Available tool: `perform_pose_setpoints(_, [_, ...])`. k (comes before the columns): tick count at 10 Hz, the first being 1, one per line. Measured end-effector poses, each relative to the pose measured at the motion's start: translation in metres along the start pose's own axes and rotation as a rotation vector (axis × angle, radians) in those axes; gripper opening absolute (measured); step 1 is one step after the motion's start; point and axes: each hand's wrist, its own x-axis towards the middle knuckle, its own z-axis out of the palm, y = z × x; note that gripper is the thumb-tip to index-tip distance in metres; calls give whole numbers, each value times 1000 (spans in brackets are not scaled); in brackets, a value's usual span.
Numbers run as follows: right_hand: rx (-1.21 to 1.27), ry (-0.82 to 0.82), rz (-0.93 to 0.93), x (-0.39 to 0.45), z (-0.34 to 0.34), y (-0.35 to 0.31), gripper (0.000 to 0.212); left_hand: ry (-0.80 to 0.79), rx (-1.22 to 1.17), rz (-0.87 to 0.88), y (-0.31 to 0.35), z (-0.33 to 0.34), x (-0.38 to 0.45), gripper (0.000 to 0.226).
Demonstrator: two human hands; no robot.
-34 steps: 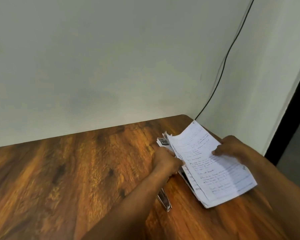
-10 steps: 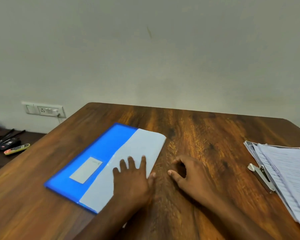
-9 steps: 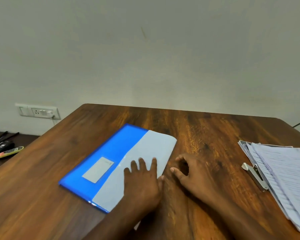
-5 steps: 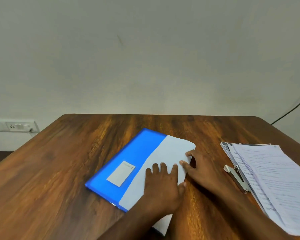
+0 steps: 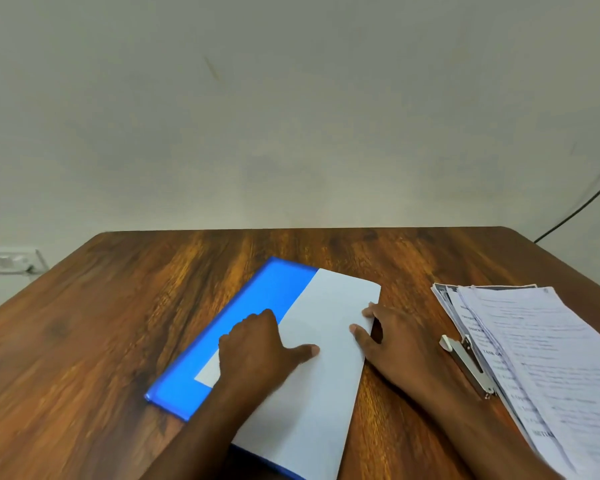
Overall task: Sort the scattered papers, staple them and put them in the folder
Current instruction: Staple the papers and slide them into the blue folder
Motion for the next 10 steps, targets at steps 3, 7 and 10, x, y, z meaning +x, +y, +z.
perform_pose_setpoints(3, [83, -57, -41, -2, -5, -2, 74, -312, -913, -1, -15, -21, 11, 39])
perform_pose_setpoints(7, [1385, -573, 107, 25, 0, 71, 36, -318, -557, 696, 28, 19, -32, 57])
perform_pose_setpoints(10, [1102, -224, 263, 21, -66, 12, 20, -371, -6, 648, 28, 28, -31, 91])
